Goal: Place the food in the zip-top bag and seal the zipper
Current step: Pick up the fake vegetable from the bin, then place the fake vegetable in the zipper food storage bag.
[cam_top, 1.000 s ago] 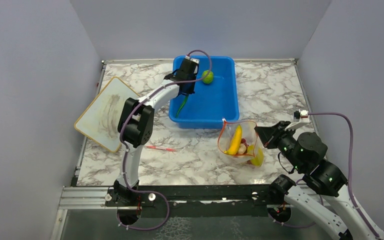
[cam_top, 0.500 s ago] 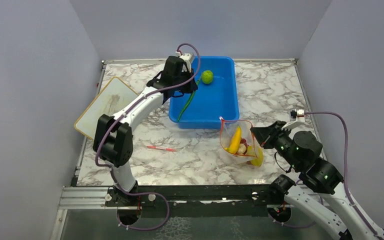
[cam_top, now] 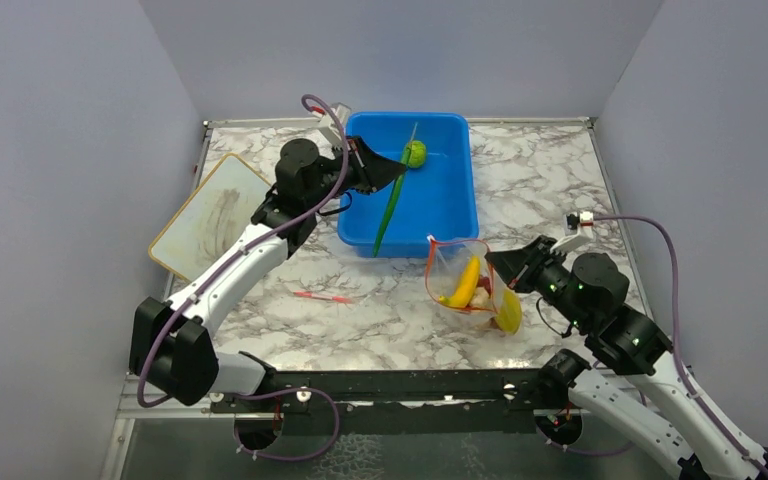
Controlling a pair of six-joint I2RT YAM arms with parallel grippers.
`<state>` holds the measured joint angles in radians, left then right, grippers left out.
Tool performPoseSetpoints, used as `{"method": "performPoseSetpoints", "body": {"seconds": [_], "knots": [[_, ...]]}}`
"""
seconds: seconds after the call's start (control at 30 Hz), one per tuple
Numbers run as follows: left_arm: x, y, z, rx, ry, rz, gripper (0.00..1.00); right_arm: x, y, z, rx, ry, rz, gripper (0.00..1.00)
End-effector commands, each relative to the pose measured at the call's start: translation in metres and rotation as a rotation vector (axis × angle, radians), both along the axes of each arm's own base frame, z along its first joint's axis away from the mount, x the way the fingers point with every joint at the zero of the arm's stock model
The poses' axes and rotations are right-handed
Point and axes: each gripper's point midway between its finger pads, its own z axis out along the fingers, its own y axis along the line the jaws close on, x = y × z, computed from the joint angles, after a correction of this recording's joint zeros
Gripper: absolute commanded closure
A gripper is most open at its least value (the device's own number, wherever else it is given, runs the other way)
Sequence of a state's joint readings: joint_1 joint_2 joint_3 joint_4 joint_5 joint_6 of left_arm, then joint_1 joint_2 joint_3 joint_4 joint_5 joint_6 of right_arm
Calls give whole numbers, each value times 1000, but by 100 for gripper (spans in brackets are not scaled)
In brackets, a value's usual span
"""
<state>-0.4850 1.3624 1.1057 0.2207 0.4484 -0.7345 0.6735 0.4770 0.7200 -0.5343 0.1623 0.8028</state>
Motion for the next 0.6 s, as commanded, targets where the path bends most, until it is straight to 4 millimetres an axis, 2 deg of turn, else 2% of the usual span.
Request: {"method": "performPoseSetpoints", "body": {"seconds": [0.0, 0.1, 0.23, 0.4, 0.57], "knots": [[-33, -5, 85, -234, -190, -78, 93, -2, 17, 15, 101, -4, 56, 99], [-51, -13, 102, -286, -243, -104, 92, -2, 19, 16, 124, -1, 58, 99], [-74, -31, 108, -331, -253, -107, 93, -1, 19, 17, 138, 5, 48, 99], [-86, -48, 94, -367, -213, -34, 94, 1, 21, 14, 141, 18, 41, 99], [-85, -56, 70, -390, -164, 51, 94, 2, 22, 16, 151, 15, 42, 99]]}}
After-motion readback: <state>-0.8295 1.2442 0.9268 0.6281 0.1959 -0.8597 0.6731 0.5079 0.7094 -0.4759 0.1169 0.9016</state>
